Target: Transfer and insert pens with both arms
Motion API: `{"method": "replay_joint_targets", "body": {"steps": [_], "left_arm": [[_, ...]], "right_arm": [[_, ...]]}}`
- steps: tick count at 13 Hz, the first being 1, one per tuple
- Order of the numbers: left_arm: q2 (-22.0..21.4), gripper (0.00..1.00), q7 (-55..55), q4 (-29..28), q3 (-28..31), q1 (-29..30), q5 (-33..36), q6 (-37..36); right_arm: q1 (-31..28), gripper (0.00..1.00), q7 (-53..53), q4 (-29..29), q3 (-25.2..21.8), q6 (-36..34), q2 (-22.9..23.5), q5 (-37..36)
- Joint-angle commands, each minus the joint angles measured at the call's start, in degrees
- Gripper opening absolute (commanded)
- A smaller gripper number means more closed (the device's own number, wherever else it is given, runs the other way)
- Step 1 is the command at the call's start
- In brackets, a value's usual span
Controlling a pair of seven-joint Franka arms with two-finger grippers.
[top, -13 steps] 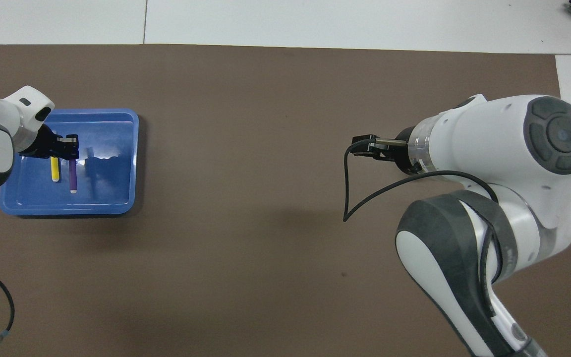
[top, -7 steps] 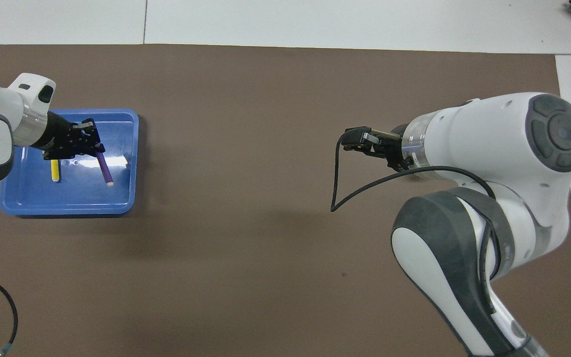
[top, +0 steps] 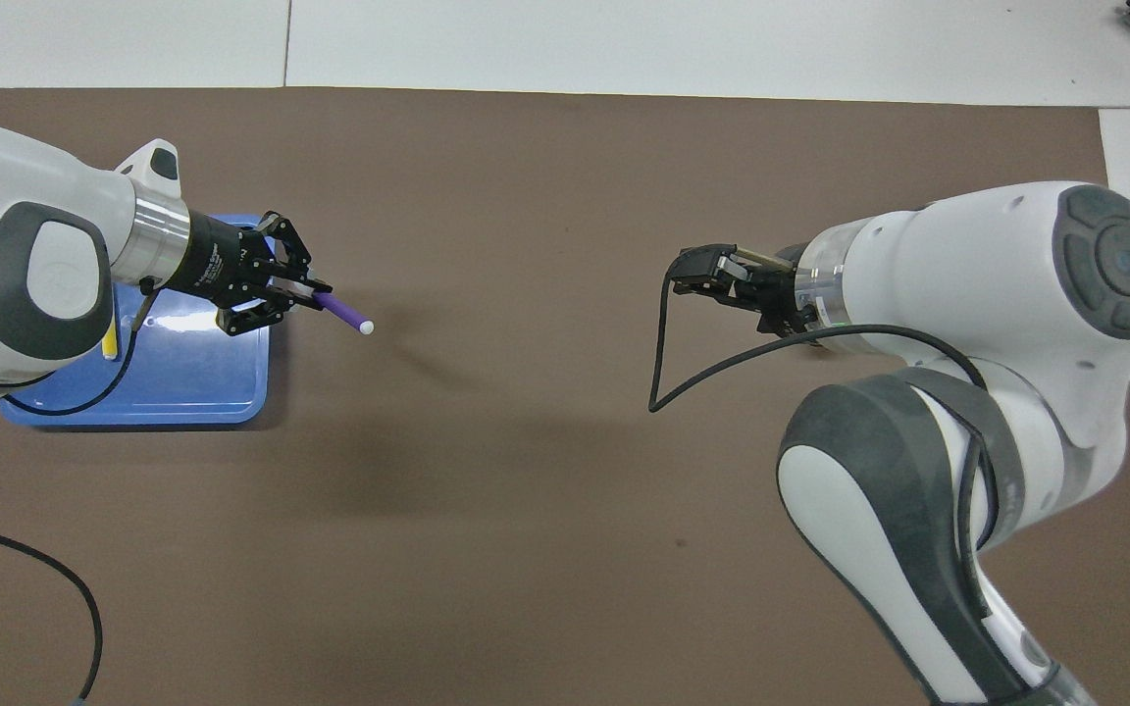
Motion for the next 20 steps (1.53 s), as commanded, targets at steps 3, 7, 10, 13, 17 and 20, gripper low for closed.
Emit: {"method": "replay_joint_targets", "body": {"steps": [3,7,10,13,17,20], "left_arm": [[-1.7,0.00,-15.1,-2.0,0.8,-8.3,-11.9,4.5],[-1.6,0.00,-22.4,-2.1,0.5,-13.7,-17.9,10.3],[-1.6,0.00,-26.3,-2.1,0.3,-16.2,-23.3,14.2],[-1.5,0.00,-27.0,-2.1,-1.1,-17.5,-25.2,17.2],[-1.9,0.00,-27.2,-2.1,-1.2,-18.0,-25.2,16.2],[-2.1,0.00,-27.2,-2.1,-1.2,-17.9,-25.1,16.1]], "right_arm": [[0.5,1.00,8.1,0.5,0.2,5.4,1.1,8.6],[2.4,1.00,11.1,0.6,0.2,9.0,1.9,12.3],[4.4,0.93,11.9,0.2,0.2,10.6,2.6,12.8],[6.7,0.88,12.8,0.4,0.2,14.0,4.3,12.8],[5.9,0.82,12.0,0.5,0.2,15.8,4.9,12.8],[5.8,0.65,11.9,0.4,0.2,15.8,4.9,12.8]]}}
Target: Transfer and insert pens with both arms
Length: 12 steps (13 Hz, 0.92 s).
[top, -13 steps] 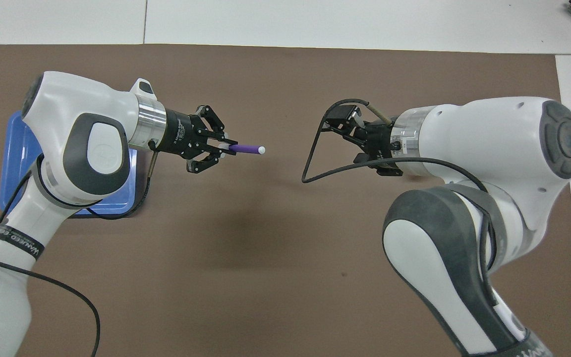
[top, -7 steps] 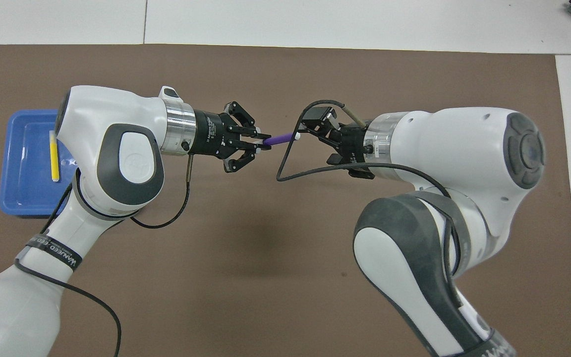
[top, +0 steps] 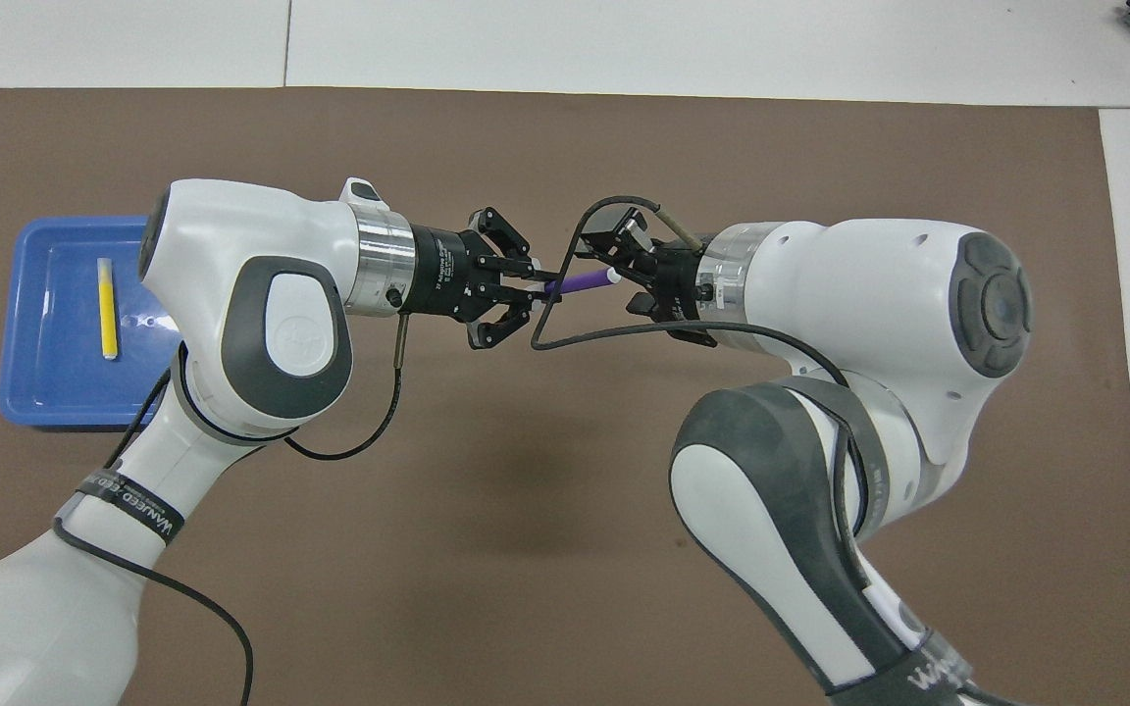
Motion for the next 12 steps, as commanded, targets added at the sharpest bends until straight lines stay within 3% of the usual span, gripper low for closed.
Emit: {"method": "replay_joint_targets", "body": {"steps": [1,3,8,9,10,12], "left_arm": [[-1.9,0.00,-0.7,-1.8,0.5,-0.6,-1.0,0.5],[-1.9,0.00,-0.6,-1.8,0.5,-0.6,-1.0,0.6],[-1.9,0.00,-0.8,-1.8,0.5,-0.6,-1.0,0.6],[-1.9,0.00,-0.8,-1.8,0.6,-0.5,-1.0,0.5],[-1.9,0.00,-0.8,-1.8,0.6,-0.4,-1.0,0.5],[-1.9,0.00,-0.8,-1.8,0.6,-0.4,-1.0,0.6]], "right_arm": [[-0.5,0.57,-0.1,0.3,0.5,0.8,0.4,1.3],[-0.4,0.42,-0.1,0.3,0.5,0.8,0.4,1.3],[-0.2,0.24,0.2,0.4,0.5,0.8,0.4,1.3],[-0.2,0.16,0.2,0.4,0.5,0.8,0.4,1.3],[-0.2,0.02,0.2,0.4,0.5,0.8,0.4,1.3],[-0.2,0.00,0.2,0.4,0.5,0.7,0.4,1.3]]}}
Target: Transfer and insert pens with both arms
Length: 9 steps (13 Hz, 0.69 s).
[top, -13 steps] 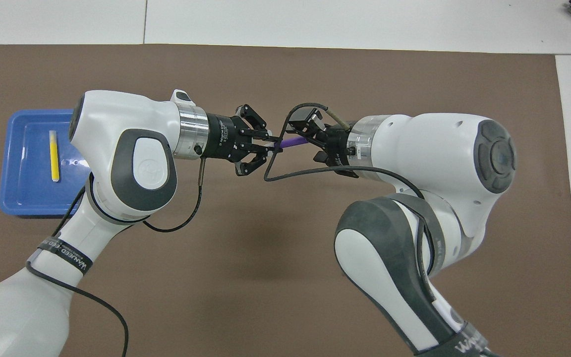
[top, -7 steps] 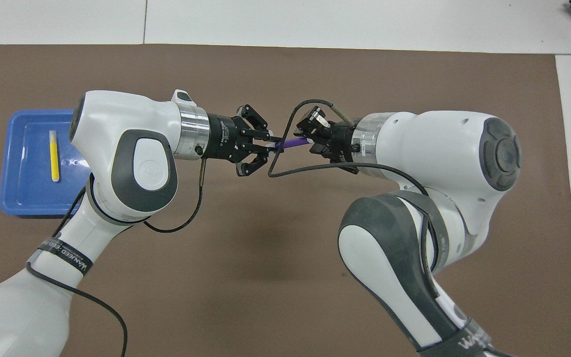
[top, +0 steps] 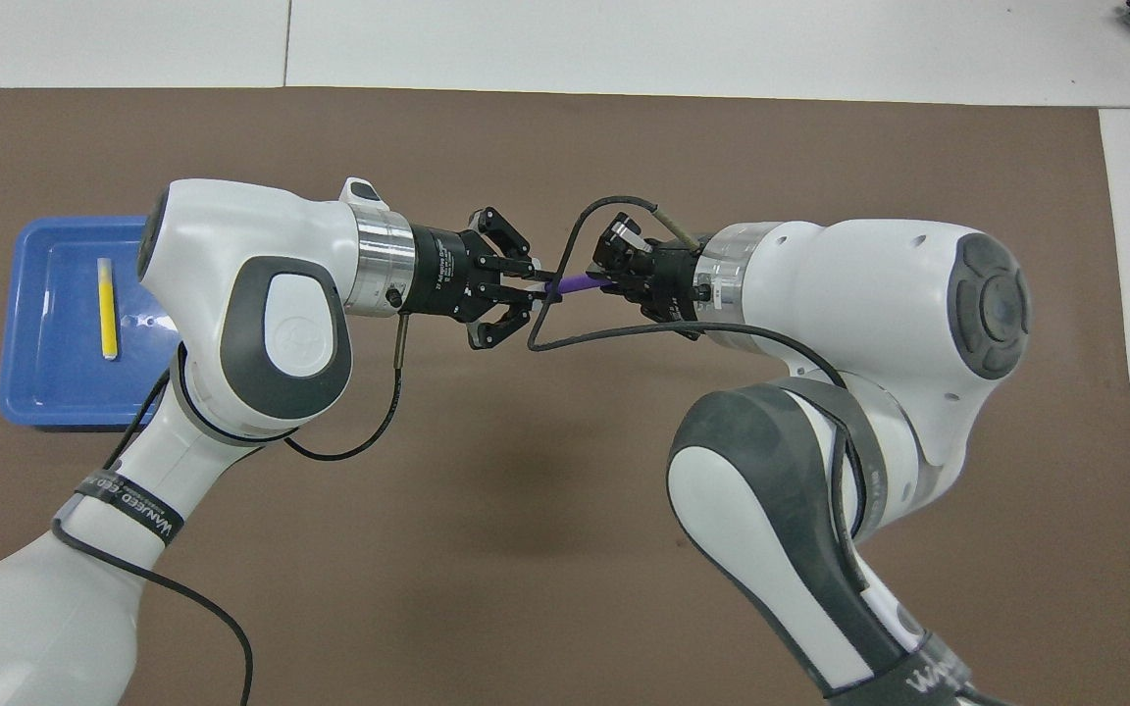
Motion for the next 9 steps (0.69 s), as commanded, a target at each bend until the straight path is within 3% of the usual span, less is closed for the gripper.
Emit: {"method": "replay_joint_targets", "body": {"steps": [1,3,4,6,9], "left_arm": [[-1.8,0.00,-0.7,-1.7,0.6,-0.4,-1.0,0.7],[-1.9,0.00,-0.7,-1.7,0.6,-0.2,-1.0,0.6],[-1.9,0.12,-0.7,-1.7,0.6,-0.1,-0.9,0.6],[-2.3,1.00,-0.5,-2.0,1.0,0.1,-0.5,1.5],[-3.6,1.00,-0.3,-2.3,1.1,0.7,-0.2,1.4]], "right_arm": [[-0.4,0.00,0.3,0.3,0.4,0.4,0.3,1.2],[-0.4,0.00,0.3,0.3,0.4,0.3,0.3,1.2],[-0.4,0.00,0.3,0.3,0.4,0.3,0.3,1.2],[-0.4,0.00,0.3,0.3,0.4,0.3,0.3,1.2],[-0.6,0.00,-0.5,0.4,0.4,-0.4,0.3,0.4]]}}
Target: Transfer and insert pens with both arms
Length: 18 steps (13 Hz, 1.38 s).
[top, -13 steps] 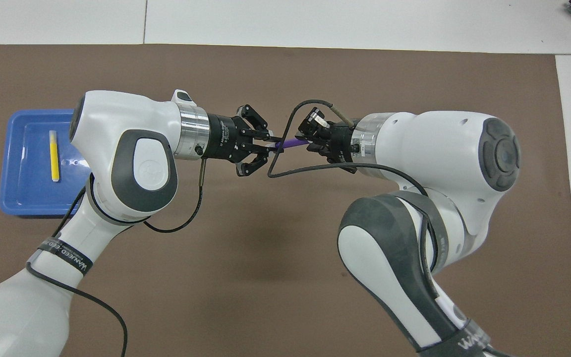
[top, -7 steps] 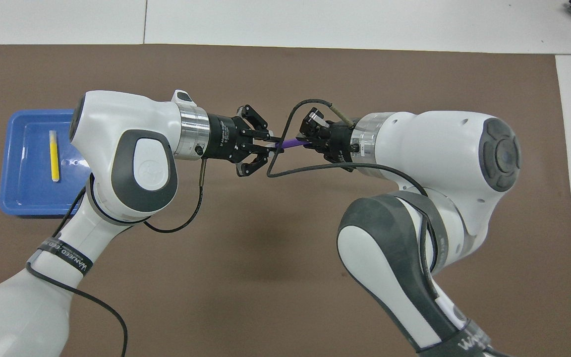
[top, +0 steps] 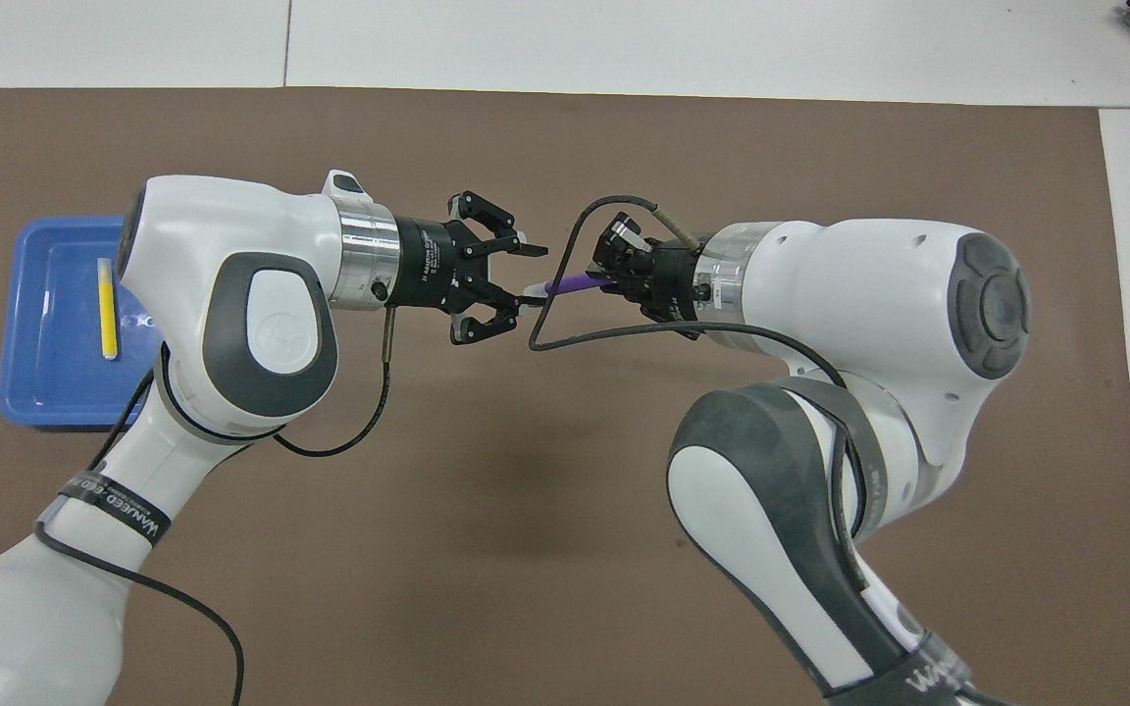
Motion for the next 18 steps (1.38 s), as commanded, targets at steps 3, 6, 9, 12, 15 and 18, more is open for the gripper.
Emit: {"method": "replay_joint_targets", "body": {"steps": [3,6,9,12,15,18], "left_arm": [[-4.2,1.00,0.0,-4.2,0.3,0.9,0.2,0.3],[-4.9,1.00,0.0,-5.5,0.4,1.1,1.1,0.1],[-6.2,1.00,-0.3,-5.9,0.7,1.2,9.0,-4.8],[-6.4,1.00,0.6,-6.3,1.7,4.0,20.4,-7.6],[-7.0,1.00,6.9,-6.2,1.7,5.8,26.0,-11.5],[-7.0,1.00,11.7,-6.5,1.8,5.1,32.8,-12.0]], "right_arm": [[-1.3,0.00,-11.2,0.6,-0.2,-6.5,-0.1,-9.1],[-4.4,0.00,-23.0,0.9,-0.2,-12.0,-1.4,-15.1],[-7.2,0.00,-35.0,0.9,-0.5,-14.7,-1.6,-18.2],[-11.6,0.00,-48.5,0.9,-0.5,-17.6,-2.3,-23.7],[-15.4,0.00,-57.7,2.2,-0.5,-20.9,-3.1,-26.4],[-18.6,0.00,-66.9,6.2,-0.5,-25.8,-3.1,-28.7]]}}
